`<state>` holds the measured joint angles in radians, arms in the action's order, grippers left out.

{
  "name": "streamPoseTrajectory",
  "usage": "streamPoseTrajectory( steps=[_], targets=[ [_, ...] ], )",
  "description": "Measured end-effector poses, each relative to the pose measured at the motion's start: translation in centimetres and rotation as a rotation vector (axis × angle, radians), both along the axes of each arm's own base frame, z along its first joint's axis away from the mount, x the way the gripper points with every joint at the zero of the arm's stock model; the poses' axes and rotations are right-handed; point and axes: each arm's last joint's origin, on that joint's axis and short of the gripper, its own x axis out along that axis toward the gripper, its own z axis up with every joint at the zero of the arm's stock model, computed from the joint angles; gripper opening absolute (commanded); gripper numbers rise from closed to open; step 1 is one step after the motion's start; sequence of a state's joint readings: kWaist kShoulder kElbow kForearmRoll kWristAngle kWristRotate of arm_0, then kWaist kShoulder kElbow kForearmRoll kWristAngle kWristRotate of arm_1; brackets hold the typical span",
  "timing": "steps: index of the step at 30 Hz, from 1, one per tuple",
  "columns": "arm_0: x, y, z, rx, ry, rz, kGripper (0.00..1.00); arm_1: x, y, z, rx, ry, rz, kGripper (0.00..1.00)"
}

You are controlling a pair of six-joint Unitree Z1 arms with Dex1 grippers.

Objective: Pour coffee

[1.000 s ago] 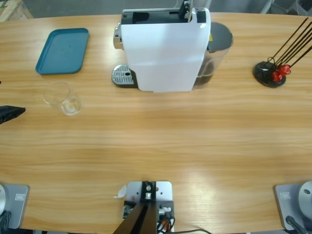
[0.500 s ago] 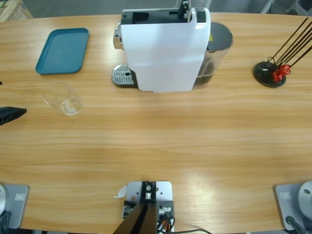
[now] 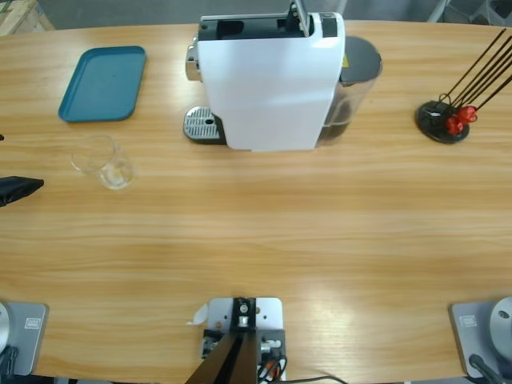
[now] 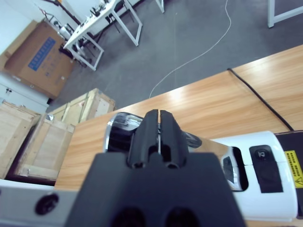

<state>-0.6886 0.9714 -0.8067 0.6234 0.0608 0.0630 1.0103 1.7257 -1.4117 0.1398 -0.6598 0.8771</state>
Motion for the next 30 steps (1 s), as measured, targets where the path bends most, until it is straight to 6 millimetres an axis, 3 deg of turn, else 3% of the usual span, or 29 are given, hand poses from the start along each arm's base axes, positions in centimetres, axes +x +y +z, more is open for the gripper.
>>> streamPoseTrajectory(
  steps=[9,18,30],
  targets=[
    [0.0,0.0,-0.2,0.005,0.006,0.0,0.996,0.2,2.3,-0.9,-0.017,0.04,0.068,0.0],
    [0.0,0.0,-0.3,0.005,0.006,0.0,0.996,0.6,3.0,-1.1,-0.032,0.066,0.094,0.0],
    [0.0,0.0,-0.3,0.005,0.006,0.0,0.996,0.8,5.4,-4.3,-0.092,0.147,0.168,0.0]
  ],
)
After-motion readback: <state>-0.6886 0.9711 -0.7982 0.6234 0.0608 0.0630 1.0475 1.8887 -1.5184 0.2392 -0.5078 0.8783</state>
